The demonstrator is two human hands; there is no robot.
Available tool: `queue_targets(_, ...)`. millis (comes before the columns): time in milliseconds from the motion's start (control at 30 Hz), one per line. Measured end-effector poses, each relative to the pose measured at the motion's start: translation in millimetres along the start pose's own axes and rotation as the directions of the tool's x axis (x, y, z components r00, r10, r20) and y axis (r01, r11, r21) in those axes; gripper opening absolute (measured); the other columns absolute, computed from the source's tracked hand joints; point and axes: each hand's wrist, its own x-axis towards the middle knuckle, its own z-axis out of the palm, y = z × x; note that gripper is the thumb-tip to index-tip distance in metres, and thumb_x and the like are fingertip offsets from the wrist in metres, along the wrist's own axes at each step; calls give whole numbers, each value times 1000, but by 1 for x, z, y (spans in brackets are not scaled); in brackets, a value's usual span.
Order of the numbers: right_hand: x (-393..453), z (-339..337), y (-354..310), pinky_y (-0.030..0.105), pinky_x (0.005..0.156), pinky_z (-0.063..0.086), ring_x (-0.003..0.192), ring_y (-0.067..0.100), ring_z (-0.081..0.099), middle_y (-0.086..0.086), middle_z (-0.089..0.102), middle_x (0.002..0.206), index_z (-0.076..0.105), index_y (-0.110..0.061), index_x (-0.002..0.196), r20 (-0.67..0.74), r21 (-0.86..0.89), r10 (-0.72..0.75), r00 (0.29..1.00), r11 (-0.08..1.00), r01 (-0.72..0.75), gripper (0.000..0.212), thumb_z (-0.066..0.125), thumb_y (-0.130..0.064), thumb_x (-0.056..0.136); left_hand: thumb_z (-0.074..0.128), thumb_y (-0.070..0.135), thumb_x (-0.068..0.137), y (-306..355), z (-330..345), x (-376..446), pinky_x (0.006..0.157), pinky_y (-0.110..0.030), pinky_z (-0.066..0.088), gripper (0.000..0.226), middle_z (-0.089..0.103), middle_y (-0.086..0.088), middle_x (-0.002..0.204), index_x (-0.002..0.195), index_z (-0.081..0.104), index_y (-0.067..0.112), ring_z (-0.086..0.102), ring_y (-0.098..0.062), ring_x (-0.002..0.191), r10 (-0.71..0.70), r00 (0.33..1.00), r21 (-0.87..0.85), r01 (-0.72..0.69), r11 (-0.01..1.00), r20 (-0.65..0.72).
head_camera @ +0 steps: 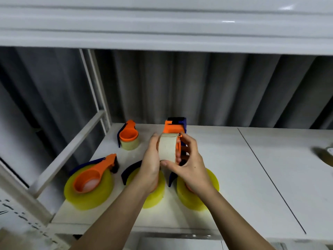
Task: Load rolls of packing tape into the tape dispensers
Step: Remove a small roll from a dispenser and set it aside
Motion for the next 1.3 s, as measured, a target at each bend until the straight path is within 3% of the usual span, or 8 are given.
queue_targets(233,-7,5,-7,28,103,46,121,-10,43,-35,41,129,30,-40,143,-79,-146,-66,995,988,54,93,77,-59,65,27,30,95,10,-5,-8,58,-27,51,59,61,-11,58,62,73,12,58,-20,54,30,995,6,-31,1000,99)
queue_targets(433,-10,11,-11,28,107,42,126,-13,35,-45,30,131,21,-64,133,-114,-224,-115,987,971,88,81,63,-73,65,30,26,97,20,-5,-13,54,-24,52,59,65,-9,61,63,77,12,61,-15,52,12,995,-63,-5,998,99)
queue_targets(600,-5,10,-20,24,107,40,130,-7,34,-28,33,138,10,-60,140,4,-97,-58,998,994,58,101,74,-60,62,32,25,97,22,-10,-13,60,-27,53,57,67,-8,65,64,77,16,63,-18,59,22,997,10,-23,1000,72)
queue_targets(833,-5,19,-19,18,100,45,126,-11,37,-40,34,129,29,-58,130,-48,-25,-73,996,997,71,88,85,-35,66,30,30,99,31,-14,-18,53,-27,51,53,61,-12,61,78,73,8,57,-22,55,8,997,79,-14,997,79)
queue_targets(933,-6,22,-21,8,97,40,125,-15,35,-42,33,129,28,-57,130,-99,-33,-104,990,994,101,89,85,-35,66,36,30,98,34,-11,-20,51,-24,52,51,66,-8,61,68,75,15,63,-16,51,6,1000,92,-5,996,-3)
queue_targets(1033,-5,22,-23,7,97,38,127,-14,34,-46,30,129,26,-57,131,-115,-94,-156,981,985,146,89,84,-39,66,39,26,97,38,-8,-20,47,-21,50,38,67,-5,58,84,70,9,64,-13,48,-10,1000,96,12,995,-27)
queue_targets(1233,-2,24,-30,35,101,49,128,-1,43,-24,44,137,34,-53,137,-102,120,-74,992,989,86,87,82,-45,64,31,32,98,38,-7,-18,55,-26,49,49,64,-11,66,95,70,3,60,-19,53,40,999,184,-37,982,-15)
queue_targets(1300,-2,23,-34,27,91,53,122,-4,47,-16,48,136,36,-44,140,-74,187,-54,996,980,67,89,84,-41,66,31,31,98,38,-6,-17,52,-24,49,47,65,-10,66,95,69,4,61,-17,53,77,997,190,-75,979,-4)
